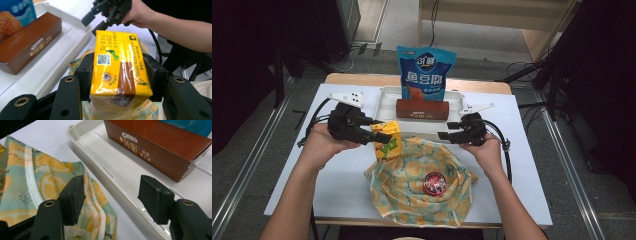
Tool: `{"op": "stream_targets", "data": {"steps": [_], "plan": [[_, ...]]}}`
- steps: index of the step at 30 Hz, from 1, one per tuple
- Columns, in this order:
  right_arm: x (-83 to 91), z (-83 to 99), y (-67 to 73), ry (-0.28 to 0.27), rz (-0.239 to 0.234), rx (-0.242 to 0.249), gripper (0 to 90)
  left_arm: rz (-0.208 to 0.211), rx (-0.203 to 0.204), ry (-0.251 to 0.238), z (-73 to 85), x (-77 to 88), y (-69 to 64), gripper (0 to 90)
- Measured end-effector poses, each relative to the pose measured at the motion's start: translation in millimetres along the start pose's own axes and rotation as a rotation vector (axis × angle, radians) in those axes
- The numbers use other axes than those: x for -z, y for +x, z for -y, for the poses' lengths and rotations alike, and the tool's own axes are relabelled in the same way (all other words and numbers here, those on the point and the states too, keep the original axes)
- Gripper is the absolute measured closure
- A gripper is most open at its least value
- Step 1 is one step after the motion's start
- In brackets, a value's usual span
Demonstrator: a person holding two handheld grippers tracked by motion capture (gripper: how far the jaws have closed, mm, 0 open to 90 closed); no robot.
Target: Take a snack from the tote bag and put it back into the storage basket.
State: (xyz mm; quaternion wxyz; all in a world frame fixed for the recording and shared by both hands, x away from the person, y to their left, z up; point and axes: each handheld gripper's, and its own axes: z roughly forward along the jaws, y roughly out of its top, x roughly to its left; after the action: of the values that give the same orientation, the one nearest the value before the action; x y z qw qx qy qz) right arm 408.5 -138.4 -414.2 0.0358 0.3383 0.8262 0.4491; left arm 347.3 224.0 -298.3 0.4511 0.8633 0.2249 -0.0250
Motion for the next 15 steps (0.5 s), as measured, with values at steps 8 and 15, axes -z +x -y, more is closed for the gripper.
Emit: {"op": "stream_targets", "data": {"steps": [8,15], "plan": [[-0.3,1.5,3.1,0.009,-0.001,0.007,39.0,-0.025,0.003,-0.015,-0.5,7.2,7.2,51.4],[1.4,2.0,4.8,0.002,-0.002,0.008,38.9,-0.062,0.007,-0.032,-1.0,13.3,17.3,51.4]]}}
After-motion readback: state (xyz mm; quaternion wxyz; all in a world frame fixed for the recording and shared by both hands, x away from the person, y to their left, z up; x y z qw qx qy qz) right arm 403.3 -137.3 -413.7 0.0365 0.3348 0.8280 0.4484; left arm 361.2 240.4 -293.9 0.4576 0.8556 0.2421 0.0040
